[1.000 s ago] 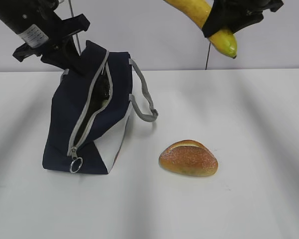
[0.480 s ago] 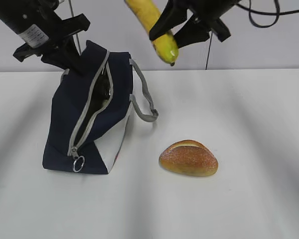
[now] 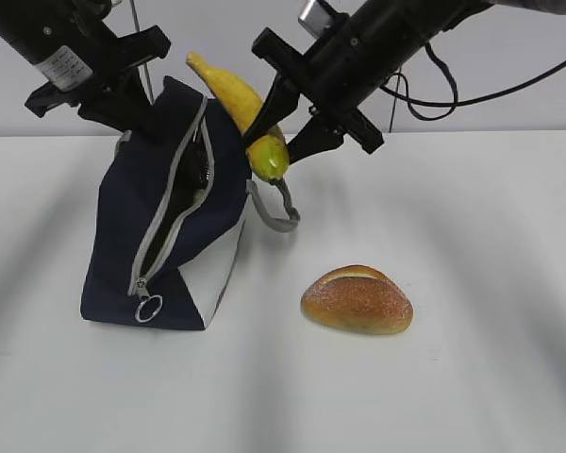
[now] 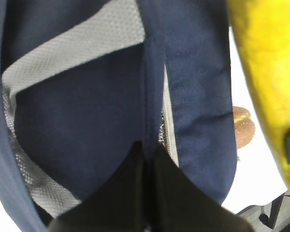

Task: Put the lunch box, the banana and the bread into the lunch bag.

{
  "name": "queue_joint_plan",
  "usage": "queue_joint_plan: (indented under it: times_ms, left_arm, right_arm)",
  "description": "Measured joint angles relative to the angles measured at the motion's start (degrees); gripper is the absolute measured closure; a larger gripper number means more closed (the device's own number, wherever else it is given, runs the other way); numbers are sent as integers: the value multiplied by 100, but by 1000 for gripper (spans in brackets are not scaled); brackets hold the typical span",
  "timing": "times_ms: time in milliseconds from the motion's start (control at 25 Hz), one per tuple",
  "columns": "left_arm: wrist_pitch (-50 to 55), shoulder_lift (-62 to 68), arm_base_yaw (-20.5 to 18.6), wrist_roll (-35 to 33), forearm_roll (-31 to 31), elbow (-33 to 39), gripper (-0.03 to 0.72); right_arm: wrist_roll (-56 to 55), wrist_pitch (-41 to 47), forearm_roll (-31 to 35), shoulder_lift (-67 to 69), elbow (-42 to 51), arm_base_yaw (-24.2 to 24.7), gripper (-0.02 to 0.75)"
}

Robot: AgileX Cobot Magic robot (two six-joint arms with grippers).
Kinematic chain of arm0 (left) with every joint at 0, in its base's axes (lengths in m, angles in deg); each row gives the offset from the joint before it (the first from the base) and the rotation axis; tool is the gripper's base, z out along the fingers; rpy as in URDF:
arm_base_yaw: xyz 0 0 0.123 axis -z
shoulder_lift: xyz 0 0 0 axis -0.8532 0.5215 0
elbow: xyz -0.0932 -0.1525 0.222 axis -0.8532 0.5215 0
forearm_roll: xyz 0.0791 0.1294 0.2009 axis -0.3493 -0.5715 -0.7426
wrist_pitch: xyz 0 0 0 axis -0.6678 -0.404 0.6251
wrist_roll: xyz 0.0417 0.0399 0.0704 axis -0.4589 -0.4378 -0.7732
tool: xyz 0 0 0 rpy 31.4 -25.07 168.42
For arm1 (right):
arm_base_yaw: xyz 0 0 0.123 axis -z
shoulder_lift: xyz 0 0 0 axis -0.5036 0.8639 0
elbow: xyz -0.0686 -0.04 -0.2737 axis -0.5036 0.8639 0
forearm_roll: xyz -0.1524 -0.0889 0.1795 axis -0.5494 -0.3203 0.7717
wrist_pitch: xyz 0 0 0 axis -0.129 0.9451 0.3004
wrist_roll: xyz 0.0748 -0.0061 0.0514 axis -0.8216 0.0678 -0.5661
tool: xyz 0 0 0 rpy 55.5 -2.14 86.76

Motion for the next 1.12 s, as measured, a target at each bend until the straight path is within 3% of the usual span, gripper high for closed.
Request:
queue_joint_plan:
  times_ms: [120,360,760,1120]
  left_arm:
    - [0,0,0,0,0,0,688]
    - [10,0,0,0,14,0,688]
    - [29,0,0,0,91,0,688]
    - [70,0,0,0,162,0,688]
  right_arm:
    - [-194,-25,-105,72,0,-82,452]
    - [-806,-37,-1036,139,0,-248,451]
    - [-1596,-37,-1069,139,0,-379,437]
    - [-1944,-46,-1766,139,0,-615,436]
